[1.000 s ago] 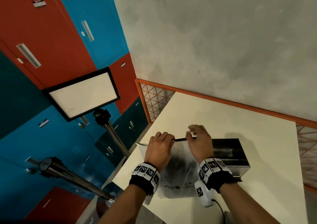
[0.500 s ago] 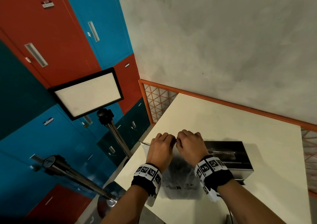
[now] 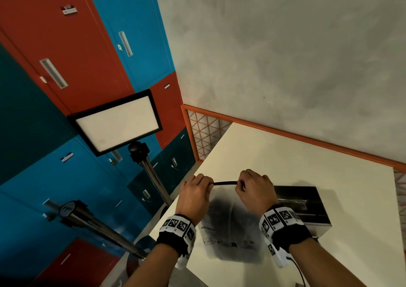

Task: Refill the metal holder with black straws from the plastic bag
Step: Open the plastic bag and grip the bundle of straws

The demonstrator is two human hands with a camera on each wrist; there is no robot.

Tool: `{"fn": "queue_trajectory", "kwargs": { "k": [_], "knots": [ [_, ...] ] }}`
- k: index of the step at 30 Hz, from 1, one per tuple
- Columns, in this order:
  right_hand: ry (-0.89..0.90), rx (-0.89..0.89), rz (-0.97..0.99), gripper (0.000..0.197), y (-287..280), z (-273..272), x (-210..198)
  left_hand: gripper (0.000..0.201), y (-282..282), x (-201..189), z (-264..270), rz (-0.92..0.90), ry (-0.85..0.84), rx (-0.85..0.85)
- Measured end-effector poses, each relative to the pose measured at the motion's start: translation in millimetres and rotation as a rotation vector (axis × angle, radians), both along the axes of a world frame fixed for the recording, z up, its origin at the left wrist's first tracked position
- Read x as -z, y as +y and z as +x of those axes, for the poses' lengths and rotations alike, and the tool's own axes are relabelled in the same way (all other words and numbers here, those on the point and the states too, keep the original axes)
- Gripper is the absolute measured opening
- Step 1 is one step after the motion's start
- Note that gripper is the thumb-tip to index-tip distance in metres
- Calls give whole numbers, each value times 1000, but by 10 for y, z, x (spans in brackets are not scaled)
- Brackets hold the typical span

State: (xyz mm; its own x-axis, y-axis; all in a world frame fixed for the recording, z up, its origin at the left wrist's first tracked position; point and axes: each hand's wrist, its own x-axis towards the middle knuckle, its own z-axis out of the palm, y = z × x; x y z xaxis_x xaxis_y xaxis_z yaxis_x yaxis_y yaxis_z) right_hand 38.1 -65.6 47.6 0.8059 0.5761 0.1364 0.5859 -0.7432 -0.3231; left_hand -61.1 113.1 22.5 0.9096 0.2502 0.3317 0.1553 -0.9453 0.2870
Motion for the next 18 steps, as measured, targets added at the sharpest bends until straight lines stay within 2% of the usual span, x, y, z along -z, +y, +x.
{"fn": "queue_trajectory", "kwargs": {
  "k": [7, 14, 18],
  "knots": [
    [38, 14, -20, 16, 24, 24, -78, 12, 63, -8, -52, -19, 4, -57],
    [20, -267, -16, 22, 311, -92, -89, 12, 21, -42, -59, -5, -36, -19],
    [13, -290, 23, 20, 406, -143, -102, 12, 36, -83, -84, -17, -30, -20]
  ]
}}
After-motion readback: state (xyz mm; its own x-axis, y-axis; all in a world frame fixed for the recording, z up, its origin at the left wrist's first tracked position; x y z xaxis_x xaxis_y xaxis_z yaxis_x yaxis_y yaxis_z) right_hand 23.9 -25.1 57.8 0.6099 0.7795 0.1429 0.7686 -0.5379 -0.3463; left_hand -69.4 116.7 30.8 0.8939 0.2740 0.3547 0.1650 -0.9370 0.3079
